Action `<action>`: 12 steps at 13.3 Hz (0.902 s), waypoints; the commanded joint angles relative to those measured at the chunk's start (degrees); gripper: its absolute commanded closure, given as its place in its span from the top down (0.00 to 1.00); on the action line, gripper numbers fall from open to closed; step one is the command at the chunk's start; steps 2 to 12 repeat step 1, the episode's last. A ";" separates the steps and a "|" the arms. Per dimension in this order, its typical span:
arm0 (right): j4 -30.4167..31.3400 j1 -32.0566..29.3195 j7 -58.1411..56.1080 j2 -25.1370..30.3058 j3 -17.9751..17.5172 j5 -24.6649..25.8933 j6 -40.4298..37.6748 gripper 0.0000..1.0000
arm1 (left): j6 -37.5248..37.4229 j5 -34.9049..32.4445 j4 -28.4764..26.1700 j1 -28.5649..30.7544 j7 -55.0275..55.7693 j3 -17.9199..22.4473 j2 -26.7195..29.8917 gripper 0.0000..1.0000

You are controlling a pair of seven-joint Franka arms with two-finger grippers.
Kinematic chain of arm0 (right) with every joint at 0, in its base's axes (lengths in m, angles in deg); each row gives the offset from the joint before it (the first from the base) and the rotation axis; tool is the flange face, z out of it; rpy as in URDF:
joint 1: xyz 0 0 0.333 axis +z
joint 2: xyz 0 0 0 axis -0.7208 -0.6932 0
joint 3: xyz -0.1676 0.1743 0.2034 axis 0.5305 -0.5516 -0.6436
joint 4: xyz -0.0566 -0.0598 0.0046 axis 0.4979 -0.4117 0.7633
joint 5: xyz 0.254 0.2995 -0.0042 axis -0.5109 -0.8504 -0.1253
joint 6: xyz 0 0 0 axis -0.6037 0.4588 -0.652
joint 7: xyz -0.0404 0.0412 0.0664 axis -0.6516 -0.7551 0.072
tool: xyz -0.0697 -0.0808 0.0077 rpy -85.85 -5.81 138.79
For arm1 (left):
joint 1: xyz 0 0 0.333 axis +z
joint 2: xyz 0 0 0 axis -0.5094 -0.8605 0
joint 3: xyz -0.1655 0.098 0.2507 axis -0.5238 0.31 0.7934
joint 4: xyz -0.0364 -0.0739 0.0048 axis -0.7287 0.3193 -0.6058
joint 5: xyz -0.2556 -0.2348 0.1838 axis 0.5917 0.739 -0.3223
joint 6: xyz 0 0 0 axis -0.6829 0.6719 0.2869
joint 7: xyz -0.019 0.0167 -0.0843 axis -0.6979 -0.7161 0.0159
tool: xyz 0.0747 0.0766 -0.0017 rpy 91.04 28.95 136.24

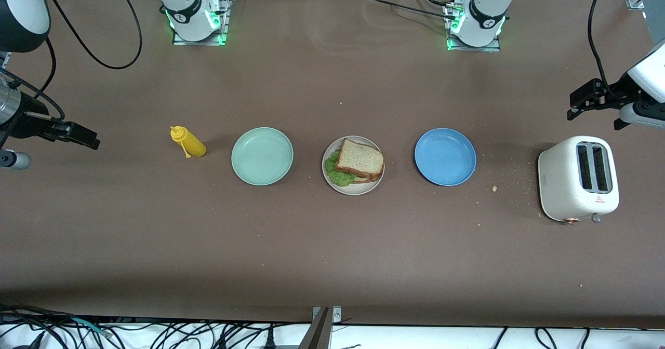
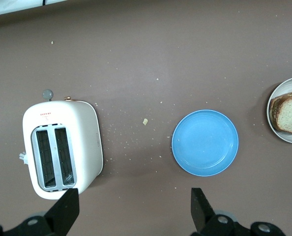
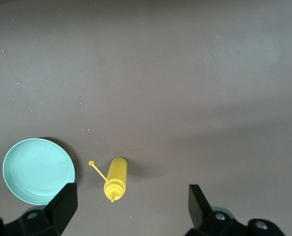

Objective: Make sandwich in beige plate with both arms

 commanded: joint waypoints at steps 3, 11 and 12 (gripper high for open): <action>-0.19 -0.41 0.74 0.50 -0.40 -0.88 -0.17 1.00 | 0.47 -2.24 -1.37 0.24 0.61 -0.58 1.49 1.00; -0.19 -0.41 0.74 0.50 -0.40 -0.88 -0.17 1.00 | 0.47 -2.24 -1.37 0.24 0.61 -0.58 1.49 1.00; -0.19 -0.41 0.74 0.50 -0.40 -0.88 -0.17 1.00 | 0.47 -2.24 -1.37 0.24 0.61 -0.58 1.49 1.00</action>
